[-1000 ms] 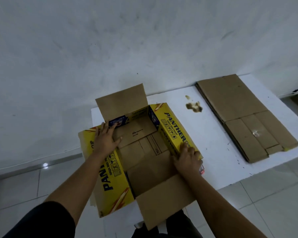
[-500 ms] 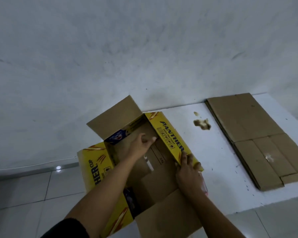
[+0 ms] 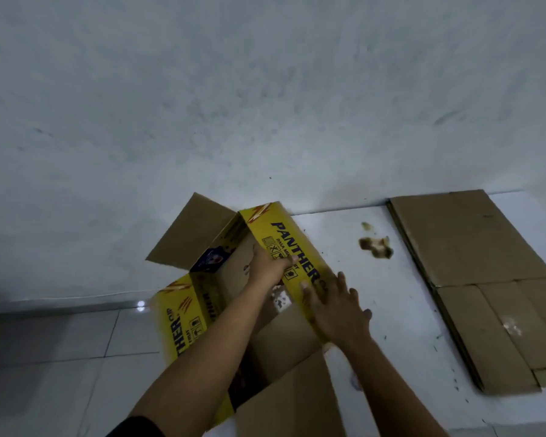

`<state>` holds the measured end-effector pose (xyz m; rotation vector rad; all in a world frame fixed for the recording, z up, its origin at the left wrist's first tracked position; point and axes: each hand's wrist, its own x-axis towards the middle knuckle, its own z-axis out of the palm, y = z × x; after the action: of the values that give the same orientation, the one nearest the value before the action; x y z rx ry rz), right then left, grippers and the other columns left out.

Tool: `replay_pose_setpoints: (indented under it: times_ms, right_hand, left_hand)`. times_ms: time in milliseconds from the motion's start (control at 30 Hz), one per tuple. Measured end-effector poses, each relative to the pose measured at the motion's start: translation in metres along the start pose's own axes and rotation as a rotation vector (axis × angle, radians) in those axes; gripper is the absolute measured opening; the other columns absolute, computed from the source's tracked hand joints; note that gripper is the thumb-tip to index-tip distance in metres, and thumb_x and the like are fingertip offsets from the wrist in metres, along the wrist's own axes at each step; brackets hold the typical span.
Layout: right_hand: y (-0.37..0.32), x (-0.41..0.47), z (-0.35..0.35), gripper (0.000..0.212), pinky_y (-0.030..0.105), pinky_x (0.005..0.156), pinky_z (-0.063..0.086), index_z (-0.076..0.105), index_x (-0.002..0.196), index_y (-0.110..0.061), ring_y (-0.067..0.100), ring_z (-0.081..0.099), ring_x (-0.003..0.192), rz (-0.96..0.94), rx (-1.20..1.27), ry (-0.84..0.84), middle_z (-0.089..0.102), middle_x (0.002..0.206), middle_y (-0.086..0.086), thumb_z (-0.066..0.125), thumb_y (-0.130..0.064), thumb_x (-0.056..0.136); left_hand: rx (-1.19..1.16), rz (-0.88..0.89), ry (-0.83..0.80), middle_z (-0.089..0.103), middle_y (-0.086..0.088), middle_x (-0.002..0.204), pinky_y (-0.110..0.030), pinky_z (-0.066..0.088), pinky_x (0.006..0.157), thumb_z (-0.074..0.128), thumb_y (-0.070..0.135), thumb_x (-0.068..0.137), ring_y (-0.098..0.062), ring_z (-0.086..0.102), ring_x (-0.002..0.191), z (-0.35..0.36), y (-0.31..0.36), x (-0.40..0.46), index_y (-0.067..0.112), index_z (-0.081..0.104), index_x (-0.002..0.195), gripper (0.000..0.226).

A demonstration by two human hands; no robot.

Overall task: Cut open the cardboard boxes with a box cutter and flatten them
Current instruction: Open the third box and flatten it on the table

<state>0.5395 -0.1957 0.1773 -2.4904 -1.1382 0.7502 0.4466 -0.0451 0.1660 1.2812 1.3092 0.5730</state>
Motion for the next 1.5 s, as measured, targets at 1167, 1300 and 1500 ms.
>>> replay_pose_setpoints:
  times_ms: [1167, 1300, 1500]
  right_hand:
    - [-0.003, 0.002, -0.003, 0.057, 0.052, 0.105, 0.044, 0.044, 0.144, -0.022, 0.029, 0.053, 0.124, 0.111, 1.077, -0.445, 0.051, 0.143, 0.004, 0.057, -0.048, 0.095]
    - [-0.008, -0.010, -0.035, 0.048, 0.052, 0.099, 0.052, 0.055, 0.132, -0.034, 0.022, 0.064, 0.113, -0.070, 1.046, -0.330, 0.064, 0.128, -0.002, 0.047, -0.062, 0.095]
    - [-0.038, -0.041, -0.054, 0.053, 0.021, 0.085, 0.049, 0.043, 0.145, -0.038, 0.003, 0.053, 0.115, -0.322, 1.016, -0.361, 0.051, 0.131, -0.020, 0.042, -0.062, 0.097]
  left_hand:
    - [0.735, 0.437, 0.003, 0.026, -0.002, 0.159, -0.034, 0.037, 0.103, 0.061, 0.053, 0.092, -0.027, 0.038, 0.140, -0.066, 0.073, -0.044, 0.041, 0.027, 0.152, 0.070]
    - [0.635, 0.344, -0.023, 0.026, 0.000, 0.161, -0.043, 0.035, 0.112, 0.057, 0.073, 0.083, -0.024, 0.032, 0.145, -0.071, 0.080, -0.045, 0.037, 0.024, 0.154, 0.086]
    - [0.487, 0.236, -0.029, 0.029, 0.002, 0.161, -0.055, 0.038, 0.112, 0.030, 0.089, 0.079, -0.027, 0.034, 0.144, -0.071, 0.083, -0.055, 0.045, 0.025, 0.151, 0.084]
